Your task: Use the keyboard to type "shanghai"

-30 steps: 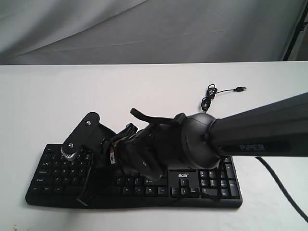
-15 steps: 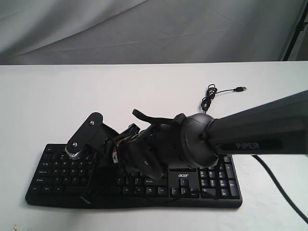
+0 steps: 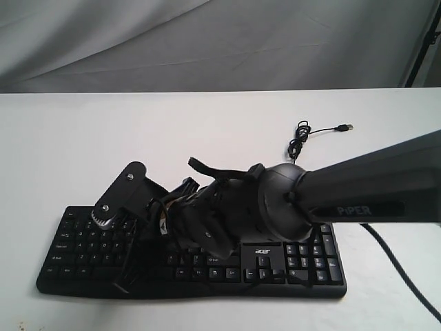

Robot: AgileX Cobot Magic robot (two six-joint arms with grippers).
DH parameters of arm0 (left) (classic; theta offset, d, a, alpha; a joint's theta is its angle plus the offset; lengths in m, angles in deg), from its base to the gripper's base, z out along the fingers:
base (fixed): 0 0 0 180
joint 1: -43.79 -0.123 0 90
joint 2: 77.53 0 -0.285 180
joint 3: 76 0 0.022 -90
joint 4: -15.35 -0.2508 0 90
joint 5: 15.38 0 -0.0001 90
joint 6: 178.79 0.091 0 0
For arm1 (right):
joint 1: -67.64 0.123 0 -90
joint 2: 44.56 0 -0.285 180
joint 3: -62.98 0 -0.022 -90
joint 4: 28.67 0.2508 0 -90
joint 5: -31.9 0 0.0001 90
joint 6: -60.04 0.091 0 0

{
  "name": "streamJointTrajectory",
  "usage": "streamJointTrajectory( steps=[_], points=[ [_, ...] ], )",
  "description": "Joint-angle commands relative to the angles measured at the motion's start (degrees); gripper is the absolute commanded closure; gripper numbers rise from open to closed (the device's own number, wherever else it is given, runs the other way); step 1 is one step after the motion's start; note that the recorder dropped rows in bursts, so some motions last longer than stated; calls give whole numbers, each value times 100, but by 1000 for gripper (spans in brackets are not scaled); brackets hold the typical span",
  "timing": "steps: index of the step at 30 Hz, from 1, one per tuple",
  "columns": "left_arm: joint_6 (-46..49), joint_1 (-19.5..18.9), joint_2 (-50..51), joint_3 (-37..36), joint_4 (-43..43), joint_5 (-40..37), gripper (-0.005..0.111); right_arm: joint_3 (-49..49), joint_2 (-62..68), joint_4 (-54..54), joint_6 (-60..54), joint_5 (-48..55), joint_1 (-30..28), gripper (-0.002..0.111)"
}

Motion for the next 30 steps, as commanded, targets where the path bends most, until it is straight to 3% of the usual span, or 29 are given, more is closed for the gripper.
streamJointTrajectory(
  steps=[1,22,30],
  points=[
    [-16,23,-20,-25,-4,27,107,-33,-5,32,-2,-74,22,108],
    [-16,23,-20,-25,-4,27,107,-22,-91,32,-42,-26,48,108],
    [-16,23,-20,-25,-4,27,107,1033,281,-11,-42,581,342,108]
  ],
)
